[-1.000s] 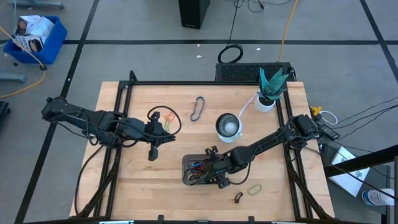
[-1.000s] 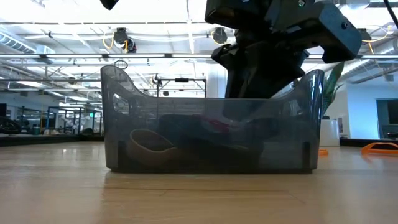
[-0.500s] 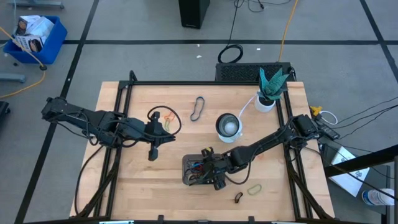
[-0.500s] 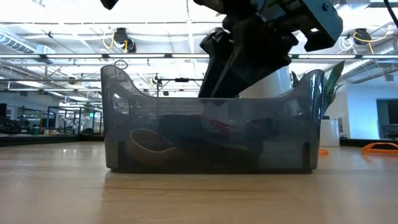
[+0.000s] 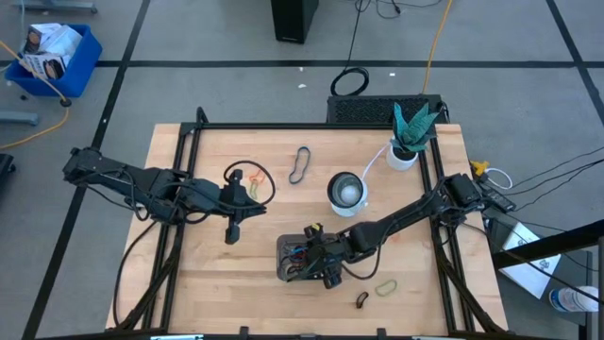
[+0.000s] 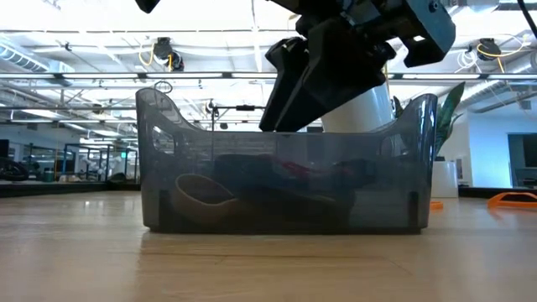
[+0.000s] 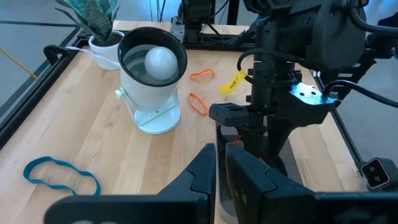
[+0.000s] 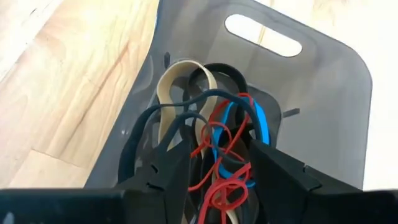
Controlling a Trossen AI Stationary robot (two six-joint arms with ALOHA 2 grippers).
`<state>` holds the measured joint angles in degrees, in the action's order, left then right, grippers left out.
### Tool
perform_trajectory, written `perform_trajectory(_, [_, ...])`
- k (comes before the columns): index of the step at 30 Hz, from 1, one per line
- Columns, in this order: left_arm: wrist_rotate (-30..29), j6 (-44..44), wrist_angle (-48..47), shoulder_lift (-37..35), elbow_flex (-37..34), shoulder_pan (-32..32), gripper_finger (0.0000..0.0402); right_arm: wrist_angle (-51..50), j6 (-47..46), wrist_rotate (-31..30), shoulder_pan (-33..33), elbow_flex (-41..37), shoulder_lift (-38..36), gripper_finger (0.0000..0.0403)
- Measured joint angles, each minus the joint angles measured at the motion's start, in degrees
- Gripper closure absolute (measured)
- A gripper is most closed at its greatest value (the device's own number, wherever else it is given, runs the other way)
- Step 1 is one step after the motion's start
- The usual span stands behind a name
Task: Pick and place rubber bands into bin
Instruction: Put the bottom right orange rubber band into the black bin
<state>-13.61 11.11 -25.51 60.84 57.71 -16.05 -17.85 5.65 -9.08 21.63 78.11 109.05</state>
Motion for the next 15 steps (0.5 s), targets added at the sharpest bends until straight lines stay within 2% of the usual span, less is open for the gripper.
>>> perform_trajectory(6, [0.0,0.0,0.0,0.0,0.0,0.0,0.036,-1.0,0.7,-0.2,0.0,0.0,-3.1,0.0247])
perform_trajectory(11, [0.0,0.0,0.0,0.0,0.0,0.0,0.036,-2.9,0.6,-0.2,-0.1,0.0,-9.6,0.0247])
perform_trajectory(15, [0.0,0.1,0.0,0.0,0.0,0.0,0.036,-9.4,-3.3,0.0,-0.2,0.0,-15.4,0.0248])
